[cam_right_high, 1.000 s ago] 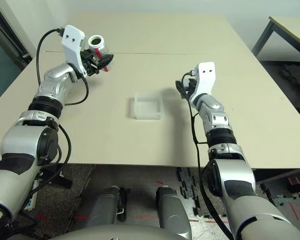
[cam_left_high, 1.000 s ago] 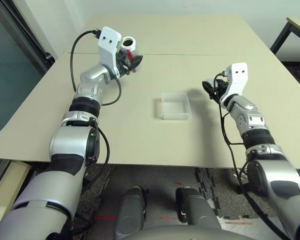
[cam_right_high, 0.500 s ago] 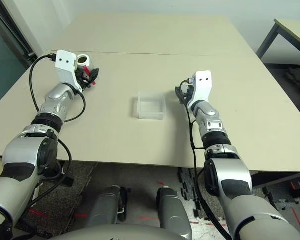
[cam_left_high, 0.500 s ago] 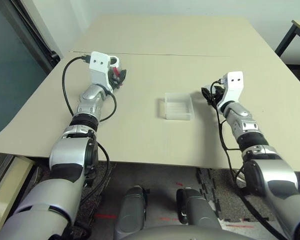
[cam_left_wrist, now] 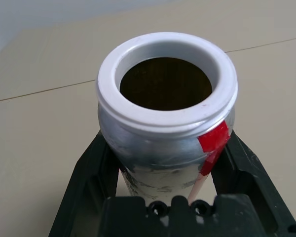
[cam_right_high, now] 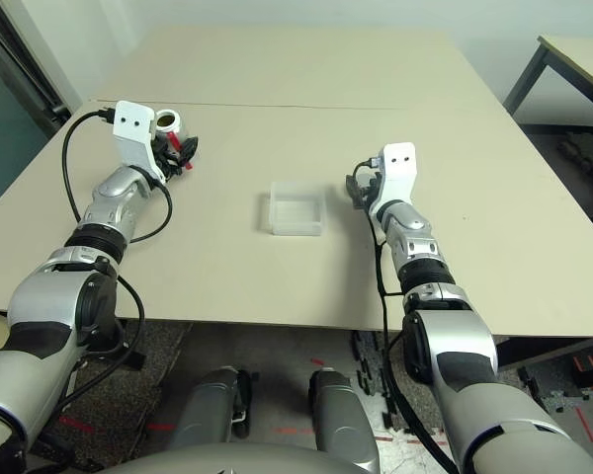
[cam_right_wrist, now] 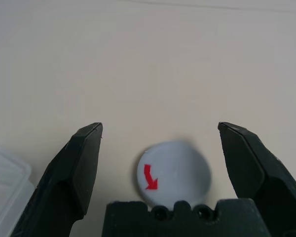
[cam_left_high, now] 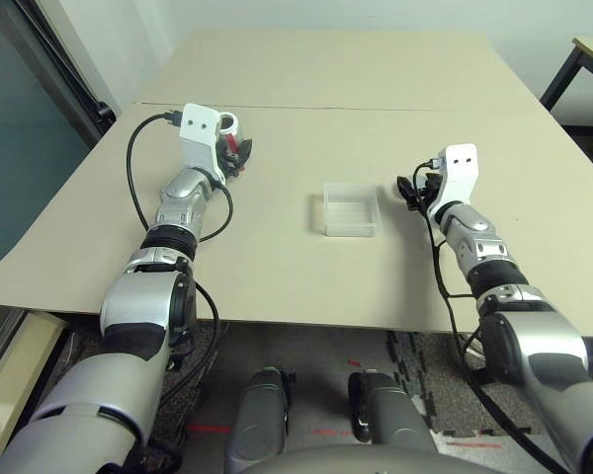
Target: Pour the medicine from the bottle into the box.
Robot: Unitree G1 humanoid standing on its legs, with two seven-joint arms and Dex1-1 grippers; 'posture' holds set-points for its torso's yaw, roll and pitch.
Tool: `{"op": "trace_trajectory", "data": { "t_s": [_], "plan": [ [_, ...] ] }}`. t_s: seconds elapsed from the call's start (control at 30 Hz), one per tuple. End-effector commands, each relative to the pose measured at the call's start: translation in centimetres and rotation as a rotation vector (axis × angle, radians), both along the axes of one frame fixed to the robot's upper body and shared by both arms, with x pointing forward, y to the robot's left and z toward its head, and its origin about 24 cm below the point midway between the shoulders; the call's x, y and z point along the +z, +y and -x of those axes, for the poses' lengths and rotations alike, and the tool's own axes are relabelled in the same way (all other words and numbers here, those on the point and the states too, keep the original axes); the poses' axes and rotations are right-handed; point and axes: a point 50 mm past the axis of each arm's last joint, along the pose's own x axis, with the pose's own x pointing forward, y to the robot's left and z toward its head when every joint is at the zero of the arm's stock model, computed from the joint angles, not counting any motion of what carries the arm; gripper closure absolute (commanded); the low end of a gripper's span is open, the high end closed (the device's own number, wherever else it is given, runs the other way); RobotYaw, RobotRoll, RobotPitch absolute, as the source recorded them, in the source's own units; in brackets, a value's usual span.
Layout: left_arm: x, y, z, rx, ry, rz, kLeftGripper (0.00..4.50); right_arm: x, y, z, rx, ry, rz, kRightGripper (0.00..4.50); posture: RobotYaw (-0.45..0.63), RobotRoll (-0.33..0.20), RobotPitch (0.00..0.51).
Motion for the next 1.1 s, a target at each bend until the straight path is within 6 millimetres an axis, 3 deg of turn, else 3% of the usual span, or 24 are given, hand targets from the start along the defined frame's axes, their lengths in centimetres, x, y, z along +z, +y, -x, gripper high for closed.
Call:
{"op": "trace_trajectory", "data": {
  "t_s": [0.03,0.3,0.6,0.87,1.1],
  "plan": [
    [-0.1,0.1,0.0,0.000,0.014,-0.004,1.68,0.9,-0.5,-0.1,0.023,-0.009,-0.006,0.00,0.04,0.000,0.083],
    [-0.7,0.4,0.0,0.000,0.077,-0.015,1.68,4.4,-1.2,0.3,0.121,-0.079,-0.022,0.00,0.03,0.000,0.081],
    [0.0,0.8,-0.2,-0.066,0.144,-0.185,1.68,8.4,-4.0,3.4,0.297,-0.069,0.029,0.00,0.01,0.000,0.084],
    [0.6,0.8,-0.5,-0.064,0.202,-0.276,1.68,8.9,-5.3,6.8,0.452,-0.025,0.022,0.00,-0.03,0.000,0.080],
    [2.8,-1.5,-1.4,-0.132,0.132,-0.514,1.68,8.5,-4.7,8.1,0.524,0.008,0.017,0.00,-0.05,0.000,0.073]
  ]
}}
